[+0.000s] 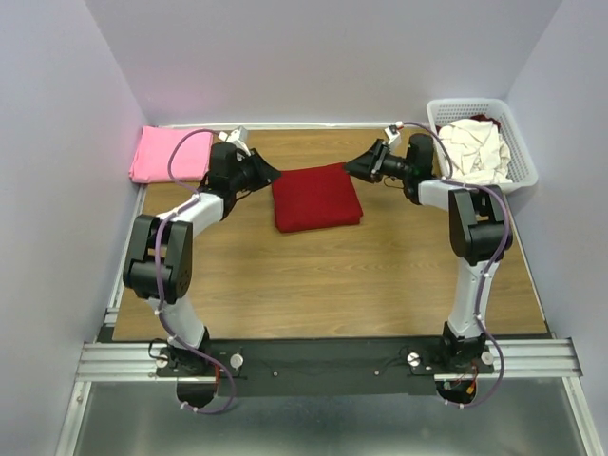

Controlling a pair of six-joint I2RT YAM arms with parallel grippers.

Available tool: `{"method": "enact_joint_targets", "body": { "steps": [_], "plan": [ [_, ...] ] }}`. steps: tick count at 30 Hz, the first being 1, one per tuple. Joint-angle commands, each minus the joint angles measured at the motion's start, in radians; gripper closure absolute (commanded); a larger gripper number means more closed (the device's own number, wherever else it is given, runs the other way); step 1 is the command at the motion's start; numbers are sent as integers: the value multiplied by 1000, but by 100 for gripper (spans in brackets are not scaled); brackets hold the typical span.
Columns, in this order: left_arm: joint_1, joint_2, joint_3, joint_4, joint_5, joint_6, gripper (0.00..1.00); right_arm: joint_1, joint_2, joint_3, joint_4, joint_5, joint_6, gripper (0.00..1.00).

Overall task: Fold and stack the t-shirts
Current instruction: Fold the tshirt

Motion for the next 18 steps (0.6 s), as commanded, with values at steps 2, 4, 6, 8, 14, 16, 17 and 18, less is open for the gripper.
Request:
{"method": "enact_joint_targets", "body": {
  "steps": [2, 4, 6, 8, 14, 16, 17, 18],
  "plan": [
    [-69, -99, -189, 80, 2, -39, 72, 51, -54, -163, 139, -61, 62, 51],
    [-93, -87, -252, 100, 2, -53, 72, 57, -37, -220, 148, -67, 54, 51],
    [-98, -48, -287, 140, 26, -73, 73, 59, -3, -270, 175, -67, 45, 51],
    [-97, -13, -341, 181, 40, -100, 75, 55, 26, -298, 178, -72, 29, 51],
    [-84, -31, -441, 188, 7, -119, 80, 29, 87, -361, 178, -57, -20, 51],
    [-51, -66, -479, 188, 8, -122, 81, 8, 81, -381, 177, -53, -24, 51],
    [-40, -80, -488, 188, 10, -122, 82, 3, 65, -385, 175, -55, -21, 51],
    [-11, -114, -500, 188, 13, -122, 82, 3, 52, -387, 175, -55, -15, 51]
  ]
}}
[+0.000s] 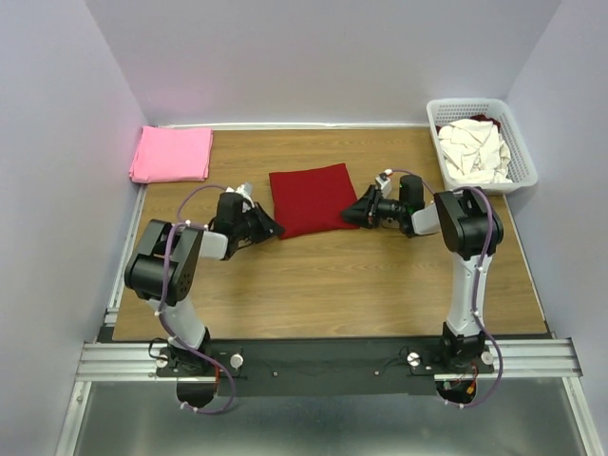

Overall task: Fold and stack the t-shirts
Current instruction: Fold the tshirt

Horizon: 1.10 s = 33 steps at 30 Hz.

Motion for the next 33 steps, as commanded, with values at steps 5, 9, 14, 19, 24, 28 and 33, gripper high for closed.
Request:
{"method": "enact_joint_targets", "body": {
  "steps": [5, 9, 14, 19, 24, 28, 33],
  "plan": [
    [79, -121, 18, -24, 14, -9, 81, -24, -106, 0, 1, 3, -8, 50],
    [79, -40, 158, -23, 37, -24, 81, -23, -106, 92, -2, 10, 24, 50],
    [79, 121, 366, -17, 39, -35, 81, -23, -16, 236, -2, 52, 60, 49],
    [92, 289, 532, -41, 42, -49, 81, -21, 112, 396, -5, 117, 103, 49],
    [110, 424, 615, -119, 1, -25, 81, -21, 233, 437, -5, 193, 129, 49],
    [116, 458, 643, -166, -10, -5, 81, -24, 245, 402, -7, 234, 120, 49],
    [173, 391, 592, -167, -27, 0, 81, -33, 170, 364, -90, 262, 43, 49]
  ]
}}
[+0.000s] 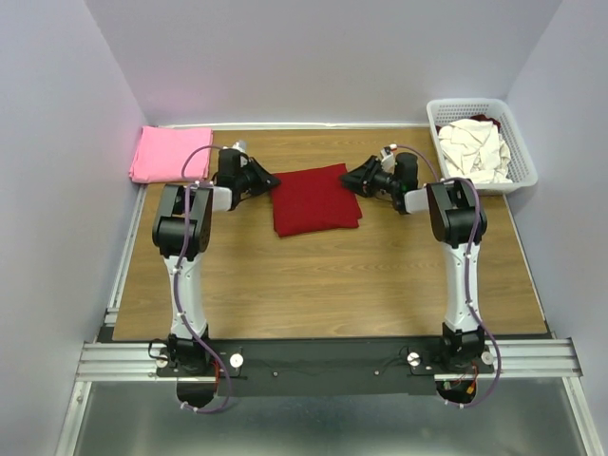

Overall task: Fold and stack the t-shirts
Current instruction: Fold the tshirt, then neatly place the folded tshirt to the corner

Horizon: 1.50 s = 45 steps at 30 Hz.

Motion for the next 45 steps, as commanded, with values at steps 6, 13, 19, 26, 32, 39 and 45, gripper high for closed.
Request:
{"method": "enact_joint_targets", "body": {
  "steps": [6, 13, 19, 26, 32, 39, 45],
  "plan": [
    [75, -300, -18, -213, -151, 161, 67, 9, -250, 0, -458, 181, -340, 49],
    [75, -603, -69, -438, -363, 377, 40, 161, -442, 11, -783, 334, -640, 47],
    [75, -837, -223, -580, -530, 494, 16, 448, -476, 55, -971, 655, -822, 47],
    [78, -1122, -486, -465, -552, 470, 2, 672, -352, 222, -1081, 873, -932, 46],
    [78, -1185, -541, -442, -593, 465, 2, 773, -212, 376, -1157, 1005, -1007, 46],
    [78, -1085, -495, -469, -475, 474, 2, 826, -106, 402, -1184, 1115, -1064, 46],
    [84, -1013, -477, -489, -398, 477, 3, 849, -56, 378, -1184, 1261, -1075, 50]
  ]
}}
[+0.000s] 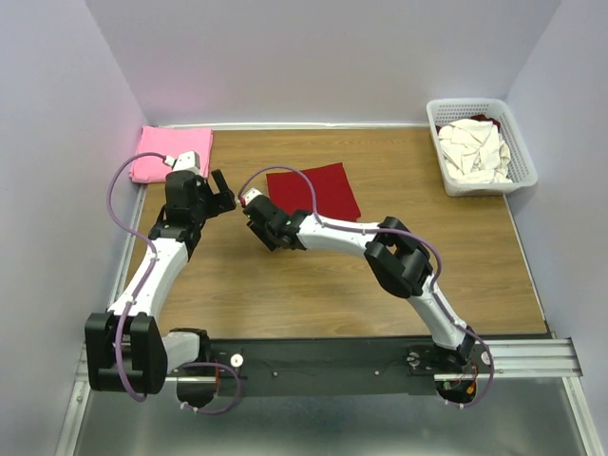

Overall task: Fold and stack the t-shirts
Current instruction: Neatly place the folded tshirt to the corner

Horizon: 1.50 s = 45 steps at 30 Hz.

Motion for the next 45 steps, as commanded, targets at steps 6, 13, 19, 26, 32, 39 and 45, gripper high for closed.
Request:
{"method": "enact_joint_targets", "body": {
  "steps": [6, 13, 19, 26, 32, 39, 45],
  "plan": [
    [9, 29, 20, -3, 62, 14, 4, 10, 63, -61, -61, 178, 1, 56],
    [11, 63, 26, -11, 57, 9, 5, 12, 61, -52, -50, 235, 3, 57],
    [11, 84, 25, -13, 45, 9, 5, 12, 57, -59, -29, 206, -8, 94],
    [11, 172, 31, -22, 103, -60, 7, -9, -106, -154, 77, 52, 24, 99],
    [9, 225, -18, 113, 313, -208, 7, -43, -208, -190, 112, -6, 38, 99],
    [-21, 366, -21, 297, 514, -394, 5, -60, -236, -213, 126, -26, 47, 99],
    [-89, 468, -14, 412, 517, -515, 3, -69, -258, -224, 139, -40, 52, 99]
  ]
}}
